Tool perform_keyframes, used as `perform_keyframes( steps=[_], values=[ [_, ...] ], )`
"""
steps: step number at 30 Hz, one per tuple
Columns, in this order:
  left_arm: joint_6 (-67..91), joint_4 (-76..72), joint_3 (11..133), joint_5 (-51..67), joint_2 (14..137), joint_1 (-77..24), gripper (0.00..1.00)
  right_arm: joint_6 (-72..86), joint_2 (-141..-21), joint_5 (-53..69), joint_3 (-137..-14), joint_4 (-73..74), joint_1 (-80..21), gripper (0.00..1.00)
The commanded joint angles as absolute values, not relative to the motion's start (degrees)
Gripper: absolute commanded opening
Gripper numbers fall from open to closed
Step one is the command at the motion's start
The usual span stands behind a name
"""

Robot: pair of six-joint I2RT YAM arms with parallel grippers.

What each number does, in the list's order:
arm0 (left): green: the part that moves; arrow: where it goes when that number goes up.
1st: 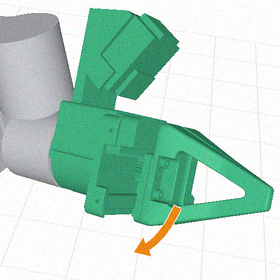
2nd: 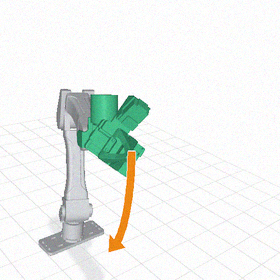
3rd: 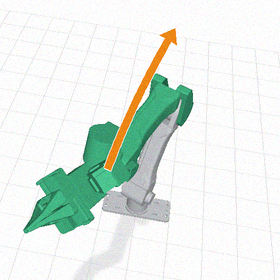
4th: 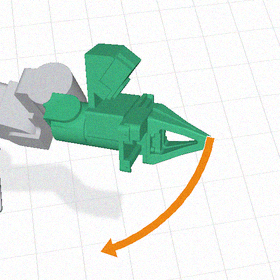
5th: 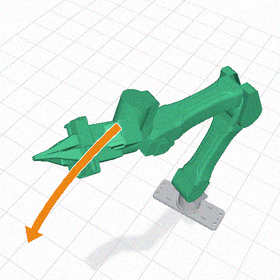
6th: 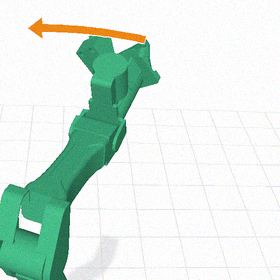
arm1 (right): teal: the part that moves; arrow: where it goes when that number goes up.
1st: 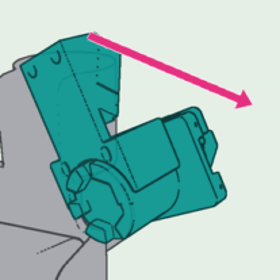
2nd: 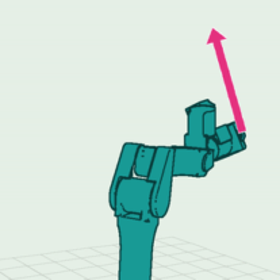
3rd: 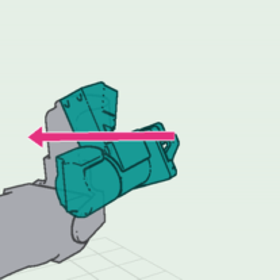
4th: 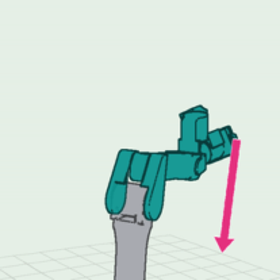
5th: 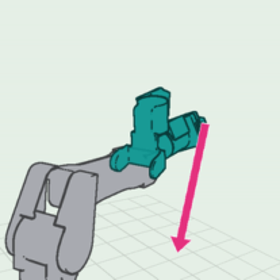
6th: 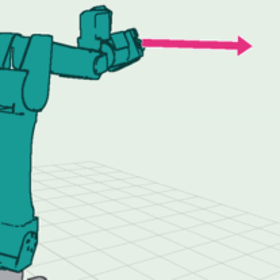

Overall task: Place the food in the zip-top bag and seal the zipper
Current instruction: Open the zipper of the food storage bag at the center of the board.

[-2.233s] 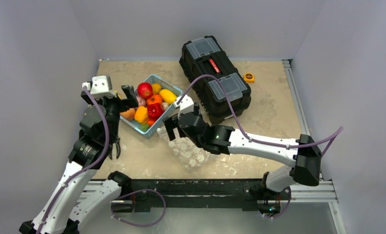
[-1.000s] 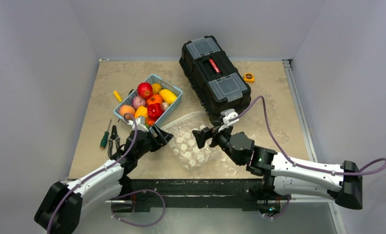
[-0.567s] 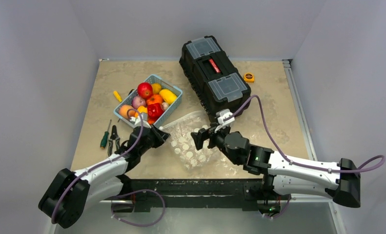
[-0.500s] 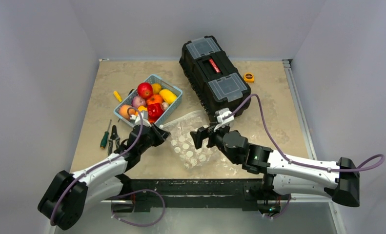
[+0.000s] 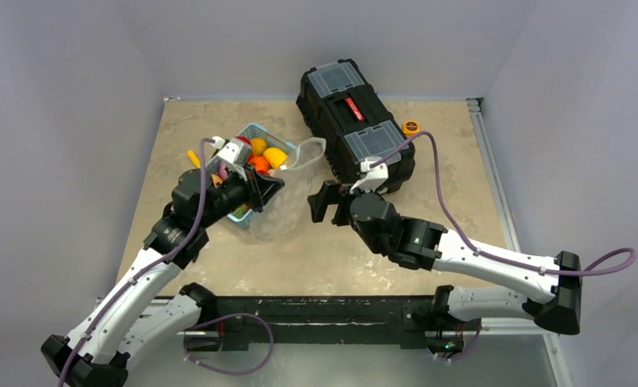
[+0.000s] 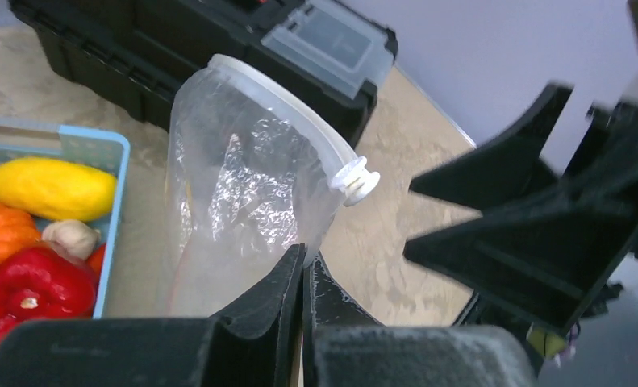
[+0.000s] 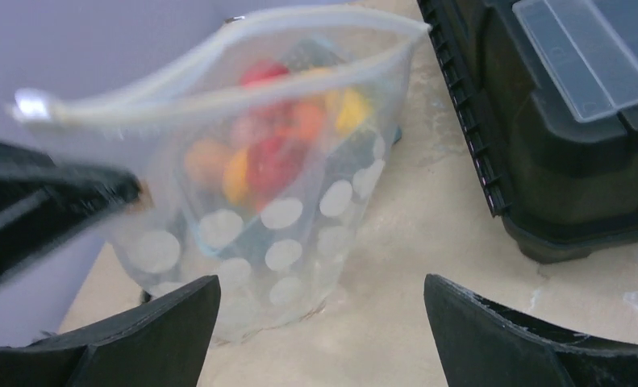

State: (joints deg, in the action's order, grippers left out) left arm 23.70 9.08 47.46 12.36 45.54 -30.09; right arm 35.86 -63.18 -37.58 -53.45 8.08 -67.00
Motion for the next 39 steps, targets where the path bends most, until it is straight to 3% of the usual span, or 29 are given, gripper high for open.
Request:
perform_keyframes(
  steps=[1,5,10,19,23,27,35,39],
  values=[
    [15.7,14.6,46.7,23.6,47.2,-30.3,0.00,52.4,-64.3,-42.3,-63.1,20.5,-66.1,0.99],
    [9.8,18.2,48.8,25.3,48.1,-30.4,0.00,62.3,-65.9,-47.7,-69.8,32.9,-66.0,0.99],
    [1.4,27.7,52.4,25.1,50.1,-30.4,0.00,70.4,-64.1,-46.2,-66.8,33.7,-66.0,0.99],
    [1.2,23.4,45.3,28.1,43.8,-31.2,0.00,78.0,-59.3,-40.9,-55.9,24.5,-63.2,0.93],
    [1.3,24.9,45.4,25.8,43.5,-32.0,0.00,80.5,-59.5,-32.0,-51.3,18.5,-57.7,0.89],
    [1.1,26.1,46.1,25.1,44.2,-32.8,0.00,83.5,-59.2,-27.2,-46.1,12.9,-55.9,0.78],
    [1.2,25.8,45.8,25.0,43.6,-33.5,0.00,87.8,-65.9,-20.4,-41.3,5.0,-55.0,0.73],
    [1.2,26.2,46.1,24.1,43.9,-33.7,0.00,89.9,-68.4,-15.6,-36.1,-5.9,-54.9,0.64]
  ],
)
